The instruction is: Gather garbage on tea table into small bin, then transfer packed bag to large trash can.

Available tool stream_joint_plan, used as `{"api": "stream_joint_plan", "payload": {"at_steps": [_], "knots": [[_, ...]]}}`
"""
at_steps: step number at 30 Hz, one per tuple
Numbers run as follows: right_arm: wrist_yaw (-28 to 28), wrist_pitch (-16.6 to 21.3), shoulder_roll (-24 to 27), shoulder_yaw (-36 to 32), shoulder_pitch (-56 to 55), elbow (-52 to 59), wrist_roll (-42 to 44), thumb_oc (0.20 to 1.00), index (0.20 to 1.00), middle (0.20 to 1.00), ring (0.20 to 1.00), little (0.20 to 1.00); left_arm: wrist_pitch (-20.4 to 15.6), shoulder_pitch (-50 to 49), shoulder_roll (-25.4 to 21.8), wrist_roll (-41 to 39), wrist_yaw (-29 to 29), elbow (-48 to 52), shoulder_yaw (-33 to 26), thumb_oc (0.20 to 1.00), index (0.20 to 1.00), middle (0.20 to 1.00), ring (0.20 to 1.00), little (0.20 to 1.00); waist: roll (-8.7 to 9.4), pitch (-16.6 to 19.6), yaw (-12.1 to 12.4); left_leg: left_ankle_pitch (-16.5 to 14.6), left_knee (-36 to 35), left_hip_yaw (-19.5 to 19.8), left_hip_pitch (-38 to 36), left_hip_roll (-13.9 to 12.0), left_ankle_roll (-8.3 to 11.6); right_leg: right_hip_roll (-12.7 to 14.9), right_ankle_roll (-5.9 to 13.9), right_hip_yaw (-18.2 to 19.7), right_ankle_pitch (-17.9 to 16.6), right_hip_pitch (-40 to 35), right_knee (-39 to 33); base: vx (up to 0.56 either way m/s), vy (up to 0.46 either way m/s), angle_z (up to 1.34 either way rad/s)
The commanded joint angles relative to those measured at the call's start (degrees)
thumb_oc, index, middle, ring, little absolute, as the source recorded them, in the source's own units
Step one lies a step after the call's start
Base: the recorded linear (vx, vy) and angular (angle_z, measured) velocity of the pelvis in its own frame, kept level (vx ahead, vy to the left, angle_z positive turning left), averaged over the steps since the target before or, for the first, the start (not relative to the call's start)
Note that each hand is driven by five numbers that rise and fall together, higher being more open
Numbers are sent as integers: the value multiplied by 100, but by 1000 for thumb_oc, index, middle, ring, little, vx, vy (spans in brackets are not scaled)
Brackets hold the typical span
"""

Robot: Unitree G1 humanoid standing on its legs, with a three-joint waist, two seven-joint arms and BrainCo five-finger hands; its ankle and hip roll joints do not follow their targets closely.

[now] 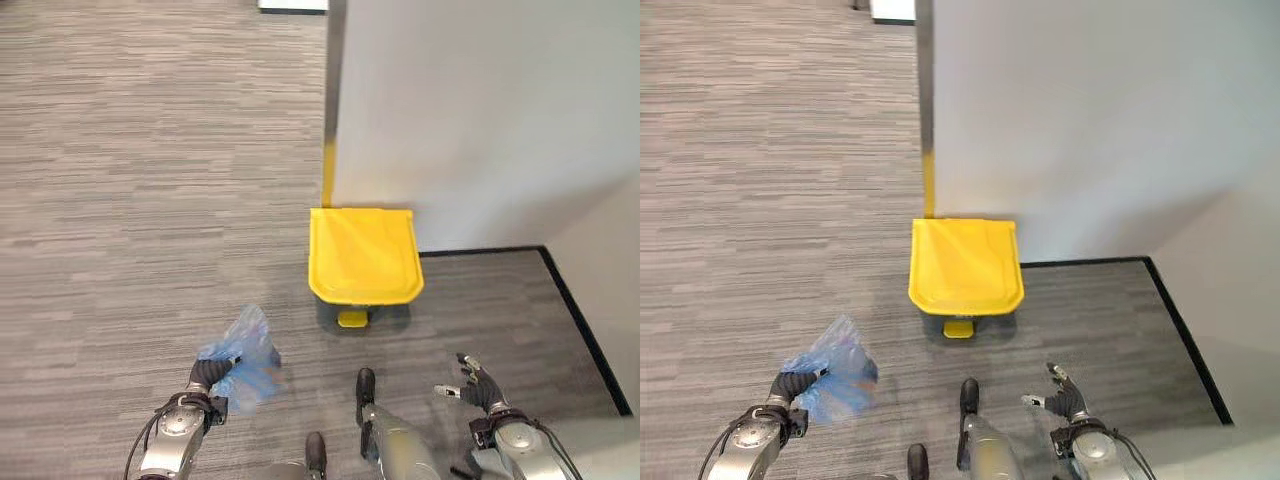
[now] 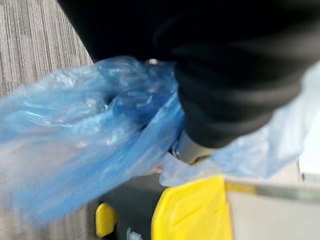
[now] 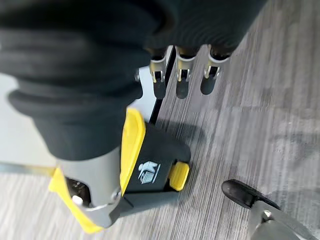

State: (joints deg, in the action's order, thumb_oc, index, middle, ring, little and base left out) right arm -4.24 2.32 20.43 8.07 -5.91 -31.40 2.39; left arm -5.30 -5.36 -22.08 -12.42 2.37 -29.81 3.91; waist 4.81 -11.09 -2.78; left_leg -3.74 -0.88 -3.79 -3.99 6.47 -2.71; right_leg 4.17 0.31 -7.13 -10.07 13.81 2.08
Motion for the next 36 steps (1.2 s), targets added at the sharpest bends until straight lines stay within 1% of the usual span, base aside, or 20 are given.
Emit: {"api": "stream_joint_plan", "payload": {"at_steps": [1,2,3,4,6,7,8,9,12,14,16,17,20,23,26,30,33,34,35,36], "knots": [[-69,196,339,-181,161,147,182,1000,1000,1000,1000,1000,-269,15,-97,-123,-53,389,-55,200,200,200,200,200,10,101,-132,-464,1465,-225,479,-775,669,-25,363,-119,1055,-492,97,164,-183,57],[-90,192,383,-166,173,74,196,1000,1000,1000,1000,1000,-268,81,-41,-155,-49,315,-12,200,200,200,200,200,11,99,-136,-303,1737,-205,646,-852,702,-60,276,-144,1165,-648,39,138,-122,42],[-105,192,404,-163,192,60,192,1000,1000,1000,1000,1000,-261,97,-21,-163,-50,310,5,200,200,200,200,200,5,88,-120,-315,1720,-170,717,-838,673,-71,262,-127,1214,-710,13,160,-77,20],[-109,192,432,-191,172,49,208,1000,1000,1000,1000,1000,-267,84,0,-146,-71,302,41,200,200,200,200,200,20,98,-135,-411,1516,-174,811,-813,637,-23,294,-129,1245,-805,-62,101,2,-14],[-131,190,456,-244,156,18,220,1000,1000,1000,1000,1000,-267,109,-8,-112,-88,278,69,200,200,200,200,200,29,86,-158,-324,1310,-312,993,-874,639,42,324,-157,1253,-874,-116,60,33,-19],[-131,190,456,-245,155,18,220,1000,1000,1000,1000,1000,-267,110,-8,-112,-88,277,71,200,200,200,200,200,32,88,-157,-318,1300,-314,991,-870,638,45,325,-155,1252,-873,-119,30,49,-9],[-142,192,457,-247,157,7,223,1000,1000,1000,1000,1000,-269,119,-12,-105,-88,269,77,200,200,200,200,200,18,78,-153,-221,1172,-358,1059,-894,656,51,335,-144,1255,-900,-149,39,98,-11],[-187,200,451,-263,146,-9,238,1000,1000,1000,1000,1000,-262,138,-33,-87,-66,266,86,200,200,200,200,200,-44,20,-121,18,904,-398,1168,-935,724,33,361,-130,1260,-940,-164,53,149,-16],[-168,168,410,-289,113,-63,160,1000,1000,1000,1000,1000,-267,88,-18,-38,-84,263,75,200,200,200,200,200,-139,85,-154,109,464,-365,968,-916,693,8,413,-88,1258,-982,-203,69,160,-11],[-161,141,367,-298,123,-86,151,1000,1000,1000,1000,1000,-272,70,-51,4,-70,269,51,200,200,200,200,200,-123,132,-169,129,320,-354,873,-845,634,32,447,12,1201,-996,-228,68,184,-15],[-148,111,274,-271,203,-191,146,1000,1000,1000,1000,1000,-281,93,-156,7,-37,254,-43,200,200,200,200,200,-48,198,-126,150,74,-469,682,-759,519,74,539,172,1116,-979,-217,60,194,-28],[-148,111,274,-271,203,-191,146,1000,1000,1000,1000,1000,-281,93,-156,7,-37,253,-43,200,200,200,200,200,-48,197,-124,150,73,-471,680,-759,519,74,539,174,1116,-980,-216,31,116,-40],[-129,107,203,-251,256,-254,156,1000,1000,1000,1000,1000,-296,99,-264,-2,35,199,-182,200,200,200,200,200,13,242,-71,117,-17,-540,555,-694,425,108,606,299,1073,-961,-176,28,78,-16],[-120,92,195,-257,279,-269,167,1000,1000,1000,1000,1000,-293,94,-287,-20,57,203,-238,200,200,200,200,200,23,257,-46,95,-52,-566,498,-664,395,129,629,330,1062,-969,-174,32,43,-9],[-130,66,167,-261,286,-250,177,1000,1000,1000,1000,1000,-298,1,-276,-51,100,218,-324,200,200,200,200,200,41,284,3,-1,-32,-594,387,-611,333,172,663,374,1037,-1034,-203,75,53,-3],[-111,56,171,-226,339,-216,174,1000,1000,1000,1000,1000,-274,-66,-266,-73,89,263,-357,200,200,200,200,200,87,251,61,-159,222,-570,445,-578,295,202,678,448,1028,-1039,-204,22,24,-7],[-111,50,176,-186,399,-174,182,1000,1000,1000,1000,1000,-273,-76,-287,-113,110,287,-364,200,200,200,200,200,157,177,128,-319,589,-450,616,-542,252,238,695,547,1022,-993,-153,1,72,-12],[-131,51,162,-156,470,-177,198,1000,1000,1000,1000,1000,-273,-36,-308,-166,144,257,-365,200,200,200,200,200,216,100,200,-443,859,-238,818,-431,214,276,751,616,1029,-917,-39,-9,127,-7],[-131,51,161,-157,471,-177,199,1000,1000,1000,1000,1000,-273,-34,-308,-166,144,255,-365,200,200,200,200,200,216,102,199,-447,867,-237,826,-431,213,277,752,616,1032,-911,-33,-7,194,-8],[-125,59,125,-155,490,-149,208,1000,1000,1000,1000,1000,-259,-12,-329,-182,132,277,-357,200,200,200,200,200,200,62,213,-491,931,-156,890,-374,165,288,796,639,1089,-762,305,13,126,-11]]}}
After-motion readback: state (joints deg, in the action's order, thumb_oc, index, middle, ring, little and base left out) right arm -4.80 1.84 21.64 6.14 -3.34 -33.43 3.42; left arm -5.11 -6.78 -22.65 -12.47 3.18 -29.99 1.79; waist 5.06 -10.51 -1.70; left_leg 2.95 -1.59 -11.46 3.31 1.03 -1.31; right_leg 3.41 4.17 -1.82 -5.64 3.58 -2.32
